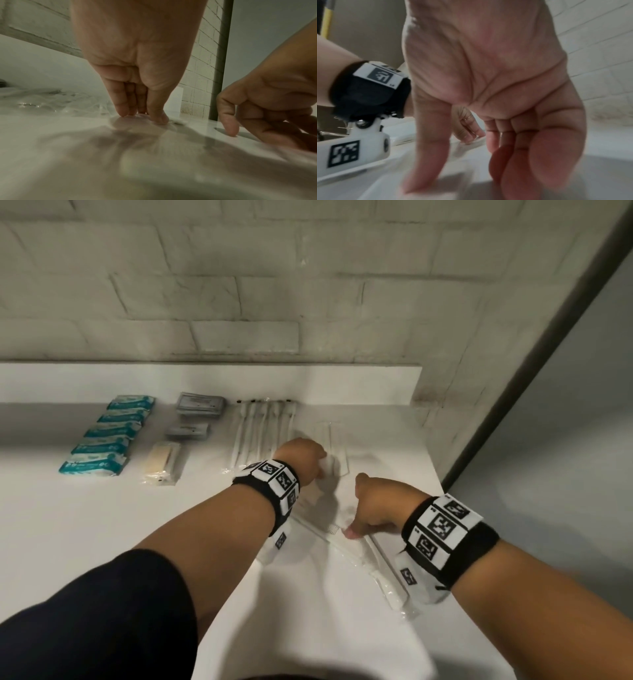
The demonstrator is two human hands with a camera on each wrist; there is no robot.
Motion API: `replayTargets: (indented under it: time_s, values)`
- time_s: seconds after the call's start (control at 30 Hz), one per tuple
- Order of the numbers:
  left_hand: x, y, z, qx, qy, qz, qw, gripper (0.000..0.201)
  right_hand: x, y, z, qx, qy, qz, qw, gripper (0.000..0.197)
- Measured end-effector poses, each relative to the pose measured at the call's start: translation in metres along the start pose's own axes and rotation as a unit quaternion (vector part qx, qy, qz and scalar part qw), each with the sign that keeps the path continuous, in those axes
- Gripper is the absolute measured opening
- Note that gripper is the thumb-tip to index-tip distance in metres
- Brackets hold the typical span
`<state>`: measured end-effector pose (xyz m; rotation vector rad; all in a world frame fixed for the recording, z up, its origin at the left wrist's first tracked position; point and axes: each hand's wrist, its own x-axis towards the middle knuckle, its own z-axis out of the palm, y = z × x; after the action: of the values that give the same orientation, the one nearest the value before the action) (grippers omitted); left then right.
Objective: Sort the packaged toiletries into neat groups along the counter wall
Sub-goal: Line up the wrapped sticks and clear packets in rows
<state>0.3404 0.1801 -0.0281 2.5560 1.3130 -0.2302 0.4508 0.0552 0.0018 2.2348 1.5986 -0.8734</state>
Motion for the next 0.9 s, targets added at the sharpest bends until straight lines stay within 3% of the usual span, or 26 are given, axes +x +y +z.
replayTargets:
  time_s: [0.07, 0.23, 0.33, 0.47, 0.57, 0.63, 0.73, 0.83, 0.9]
  values:
    - [0.000, -0.001, 0.001, -0.002, -0.003, -0.001, 1.000, 0.057, 0.002, -0.004, 0.006, -0.010, -0.002, 0.001, 1.000, 0.079]
    - [0.001, -0.002, 0.003, -0.010, -0.010, -0.009, 1.000, 0.058, 0.014, -0.002, 0.008, 0.155, -0.046, -0.014, 0.987, 0.043]
    - [0.002, -0.001, 0.003, -0.009, -0.007, -0.008, 1.000, 0.057, 0.017, 0.005, 0.002, 0.170, -0.049, -0.014, 0.984, 0.026]
    - [0.003, -0.002, 0.002, -0.024, -0.014, -0.016, 0.999, 0.058, 0.011, 0.001, 0.006, 0.022, -0.024, -0.043, 0.999, 0.056]
    - [0.002, -0.001, 0.001, -0.021, -0.017, -0.014, 1.000, 0.058, 0.006, -0.010, 0.014, -0.072, 0.001, -0.061, 0.996, 0.062]
    - [0.001, -0.001, 0.002, -0.021, -0.015, -0.014, 1.000, 0.058, 0.009, -0.009, 0.012, -0.040, -0.009, -0.059, 0.997, 0.055]
    - [0.000, 0.000, 0.002, -0.020, -0.007, -0.012, 1.000, 0.058, 0.011, 0.004, -0.005, 0.148, -0.040, -0.054, 0.987, 0.034]
    - [0.002, 0.001, 0.000, -0.022, -0.007, -0.012, 1.000, 0.058, 0.023, 0.023, -0.038, 0.250, 0.053, -0.045, 0.966, 0.026]
    - [0.002, 0.001, -0.001, -0.027, -0.013, -0.016, 0.999, 0.059, 0.036, 0.036, -0.054, 0.244, 0.161, -0.046, 0.955, 0.047]
